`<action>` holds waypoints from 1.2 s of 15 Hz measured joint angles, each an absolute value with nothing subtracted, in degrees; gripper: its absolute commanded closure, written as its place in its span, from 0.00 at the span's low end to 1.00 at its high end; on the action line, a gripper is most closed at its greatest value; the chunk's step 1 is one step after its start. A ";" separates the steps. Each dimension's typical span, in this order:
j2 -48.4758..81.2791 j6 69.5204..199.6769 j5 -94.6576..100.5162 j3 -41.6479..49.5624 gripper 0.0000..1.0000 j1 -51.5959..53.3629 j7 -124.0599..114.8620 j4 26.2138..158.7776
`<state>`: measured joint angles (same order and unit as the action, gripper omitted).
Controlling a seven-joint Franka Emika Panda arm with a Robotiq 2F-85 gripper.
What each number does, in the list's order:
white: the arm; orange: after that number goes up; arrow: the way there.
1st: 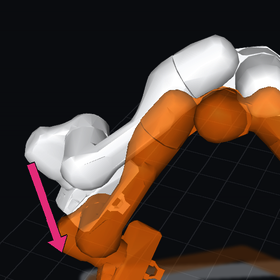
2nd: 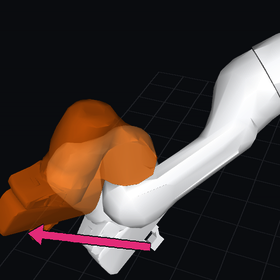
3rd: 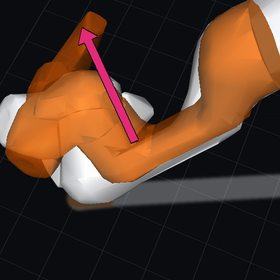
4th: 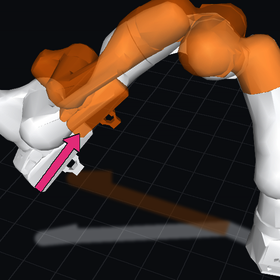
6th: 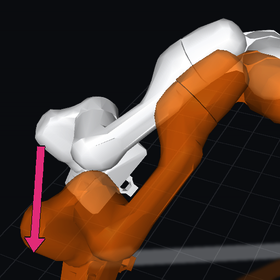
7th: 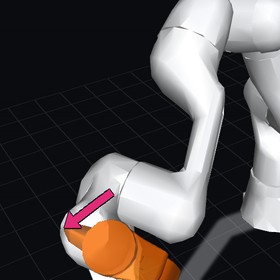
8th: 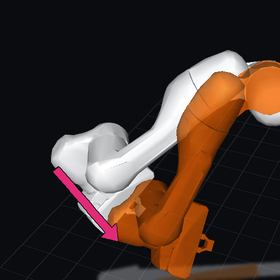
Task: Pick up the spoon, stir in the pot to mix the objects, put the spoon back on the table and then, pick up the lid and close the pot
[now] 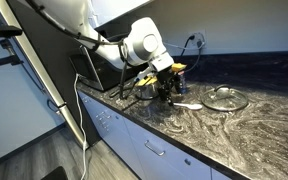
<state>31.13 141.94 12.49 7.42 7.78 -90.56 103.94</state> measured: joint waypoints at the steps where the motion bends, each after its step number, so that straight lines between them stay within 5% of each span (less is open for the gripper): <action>1: 31.84 141.84 12.48 7.53 0.00 7.90 -90.56 103.26; 3: 33.08 141.59 12.43 7.61 0.01 8.07 -90.56 102.08; 5: 34.10 141.13 12.38 7.61 0.12 8.14 -90.56 101.04; 7: 34.86 140.76 12.36 7.62 0.39 8.19 -90.56 100.28; 15: 35.78 137.32 12.27 7.75 0.99 8.55 -90.56 98.70; 18: 35.87 136.73 12.28 7.80 0.97 8.70 -90.56 98.40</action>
<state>35.87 136.73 12.28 7.80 8.70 -90.56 98.40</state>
